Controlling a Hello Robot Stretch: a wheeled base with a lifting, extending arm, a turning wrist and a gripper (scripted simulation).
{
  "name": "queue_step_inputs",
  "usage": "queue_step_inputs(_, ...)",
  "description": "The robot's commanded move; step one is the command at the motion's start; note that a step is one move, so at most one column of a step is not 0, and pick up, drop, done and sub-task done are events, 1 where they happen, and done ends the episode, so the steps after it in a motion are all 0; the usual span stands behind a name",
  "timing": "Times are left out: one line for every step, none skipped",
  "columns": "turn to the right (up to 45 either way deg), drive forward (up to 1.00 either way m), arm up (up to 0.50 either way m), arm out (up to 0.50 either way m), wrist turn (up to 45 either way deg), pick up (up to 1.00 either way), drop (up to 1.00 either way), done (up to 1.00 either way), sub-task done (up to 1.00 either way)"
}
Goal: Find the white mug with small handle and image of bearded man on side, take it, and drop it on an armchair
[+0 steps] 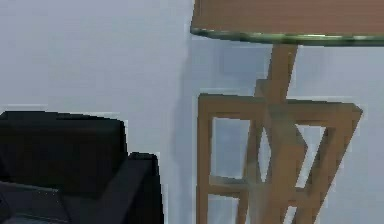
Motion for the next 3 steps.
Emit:
queue_step_inputs(45.0,0.00,0.00,0.00,0.0,0.00,0.00,0.00,0.00)
queue_step_inputs(45.0,0.00,0.00,0.00,0.0,0.00,0.00,0.00,0.00)
queue_step_inputs(45.0,0.00,0.00,0.00,0.0,0.00,0.00,0.00,0.00)
